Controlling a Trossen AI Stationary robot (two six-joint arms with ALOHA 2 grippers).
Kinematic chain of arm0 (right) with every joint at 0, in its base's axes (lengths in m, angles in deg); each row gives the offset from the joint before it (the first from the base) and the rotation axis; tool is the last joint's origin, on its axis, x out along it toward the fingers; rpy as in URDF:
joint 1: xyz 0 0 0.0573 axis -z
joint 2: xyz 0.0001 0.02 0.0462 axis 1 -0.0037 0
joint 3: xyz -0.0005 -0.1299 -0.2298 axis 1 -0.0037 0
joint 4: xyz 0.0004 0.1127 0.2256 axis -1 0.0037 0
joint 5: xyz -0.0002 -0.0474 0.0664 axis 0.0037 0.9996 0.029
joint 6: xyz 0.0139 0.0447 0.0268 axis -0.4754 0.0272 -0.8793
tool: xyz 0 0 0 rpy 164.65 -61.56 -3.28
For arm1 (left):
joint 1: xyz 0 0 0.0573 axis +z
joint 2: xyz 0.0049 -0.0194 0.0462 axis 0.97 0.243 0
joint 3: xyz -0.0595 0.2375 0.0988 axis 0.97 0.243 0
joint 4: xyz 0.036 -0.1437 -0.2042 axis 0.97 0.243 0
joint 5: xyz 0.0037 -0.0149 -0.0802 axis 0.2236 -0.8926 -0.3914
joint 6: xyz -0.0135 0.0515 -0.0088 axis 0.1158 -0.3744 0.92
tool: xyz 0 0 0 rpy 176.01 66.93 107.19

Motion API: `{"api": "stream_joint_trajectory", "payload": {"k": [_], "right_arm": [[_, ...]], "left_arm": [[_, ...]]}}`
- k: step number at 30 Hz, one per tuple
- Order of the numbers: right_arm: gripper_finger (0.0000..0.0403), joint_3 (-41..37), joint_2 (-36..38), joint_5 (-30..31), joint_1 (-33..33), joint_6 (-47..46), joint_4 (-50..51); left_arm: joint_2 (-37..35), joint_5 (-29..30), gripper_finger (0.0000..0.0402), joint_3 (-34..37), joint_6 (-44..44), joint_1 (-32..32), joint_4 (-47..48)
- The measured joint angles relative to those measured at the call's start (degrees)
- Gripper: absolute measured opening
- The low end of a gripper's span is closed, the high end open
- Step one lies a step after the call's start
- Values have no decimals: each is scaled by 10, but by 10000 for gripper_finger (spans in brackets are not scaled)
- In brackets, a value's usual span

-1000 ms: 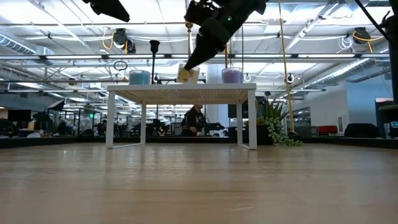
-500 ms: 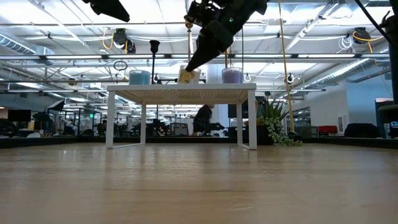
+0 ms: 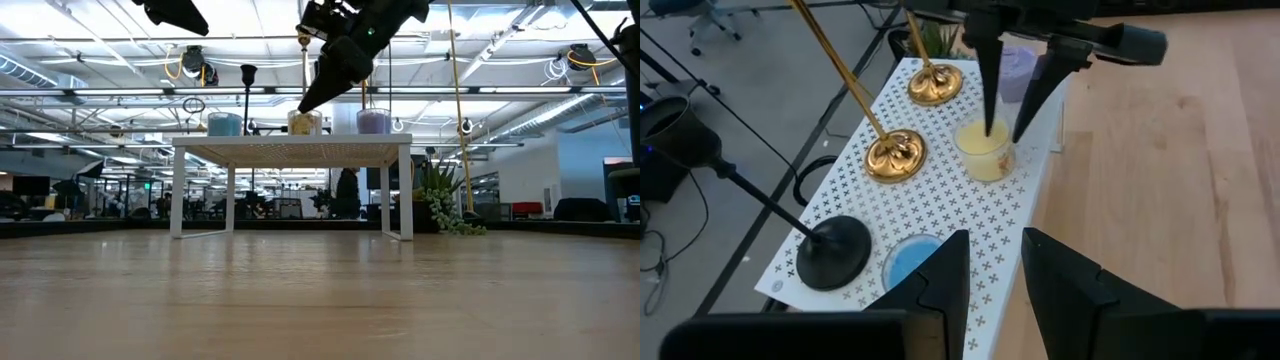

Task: Pick & Place candle stick holders
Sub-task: Put the yellow candle on the shelf, then return to Home Position

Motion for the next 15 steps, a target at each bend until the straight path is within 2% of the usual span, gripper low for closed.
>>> {"api": "stream_joint_trajectory", "payload": {"k": [8,15], "right_arm": [[126,0,26,51,-26,5,-4],[123,0,88,48,-68,6,32]], "left_arm": [[-1,0,102,0,9,0,2],[-19,30,101,0,24,0,14]]}}
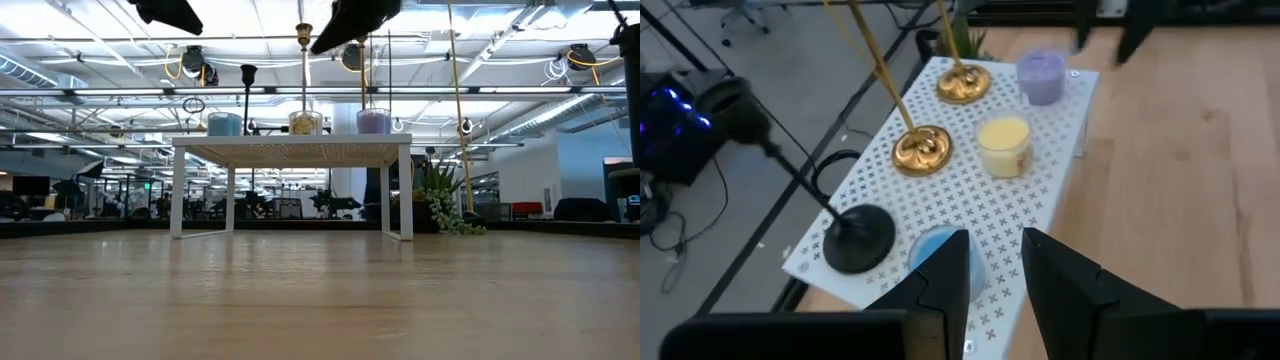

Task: Pick & Place candle stick holders
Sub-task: Return to Home Position

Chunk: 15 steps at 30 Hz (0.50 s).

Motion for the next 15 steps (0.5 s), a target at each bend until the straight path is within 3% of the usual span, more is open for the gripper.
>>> {"api": "stream_joint_trajectory", "payload": {"k": [8,15], "right_arm": [[115,-6,106,-2,-55,-110,112],[112,-155,243,-1,-97,-154,62]], "left_arm": [[-74,0,101,7,23,0,16],[-167,20,101,113,51,0,-40]]}}
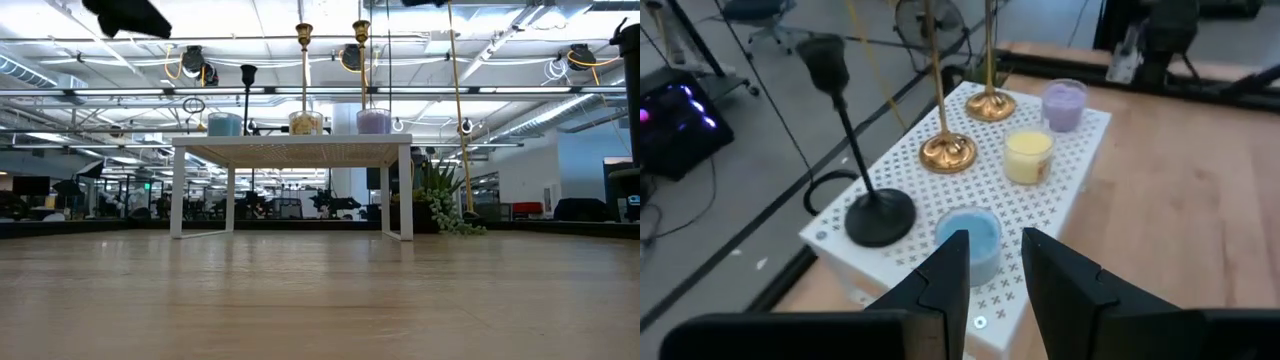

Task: Pick & Place candle stick holders
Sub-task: Return to Home Position

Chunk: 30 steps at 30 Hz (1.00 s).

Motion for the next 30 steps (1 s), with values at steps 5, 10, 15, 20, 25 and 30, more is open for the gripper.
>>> {"api": "stream_joint_trajectory", "payload": {"k": [5,10,15,20,25,30], "right_arm": [[96,-158,122,1,-9,-13,-120],[68,-299,239,1,-9,-13,-233],[35,-402,330,1,-9,-13,-294],[4,-449,391,0,-9,-13,-289],[5,-472,437,-1,-9,-13,-290],[2,-495,471,-1,-9,-13,-277]], "left_arm": [[-62,-25,101,102,-3,0,-91],[-96,-70,101,173,-8,0,-126],[-112,-86,98,237,-28,0,-210],[-111,-149,49,288,-97,0,-310],[-114,-187,8,295,-141,0,-322],[-129,-244,19,295,-184,0,-321]]}}
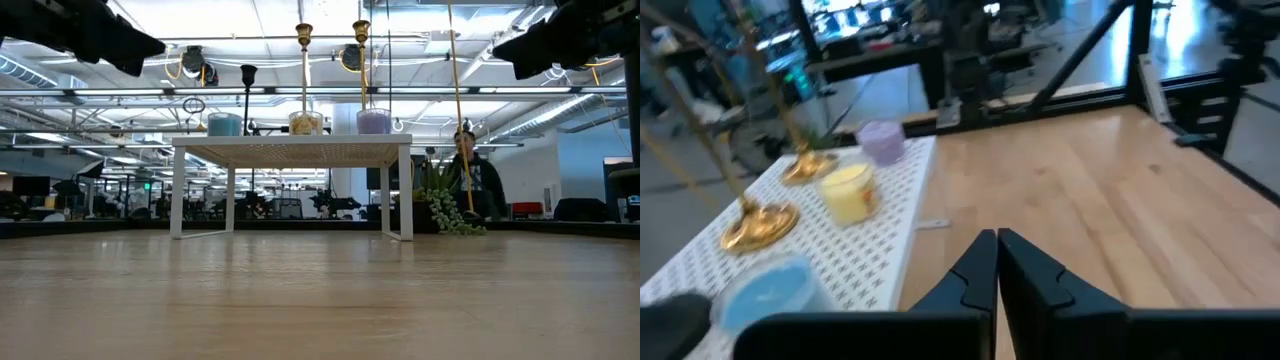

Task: Pick & Place candle stick holders
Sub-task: Return to Home Position

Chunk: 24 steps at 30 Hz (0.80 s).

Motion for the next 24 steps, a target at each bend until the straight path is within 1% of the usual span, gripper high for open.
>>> {"api": "stream_joint_trajectory", "payload": {"k": [2,4,6,12,18,21,24], "right_arm": [[3,-11,10,0,0,-6,0],[3,-26,22,0,0,-15,1],[3,-41,32,0,0,-28,0],[2,-93,72,0,0,-40,-19],[1,-128,127,-1,0,-38,-20],[1,-145,154,0,0,-31,-20],[1,-157,177,-1,0,-29,-22]], "left_arm": [[-7,-3,11,7,-9,0,-3],[-14,9,4,22,-11,0,-5],[-22,17,6,45,-2,0,-28],[-38,14,20,131,-17,0,-157],[-43,14,4,208,-4,0,-263],[-41,16,13,213,25,0,-259],[-41,14,19,212,28,0,-258]]}}
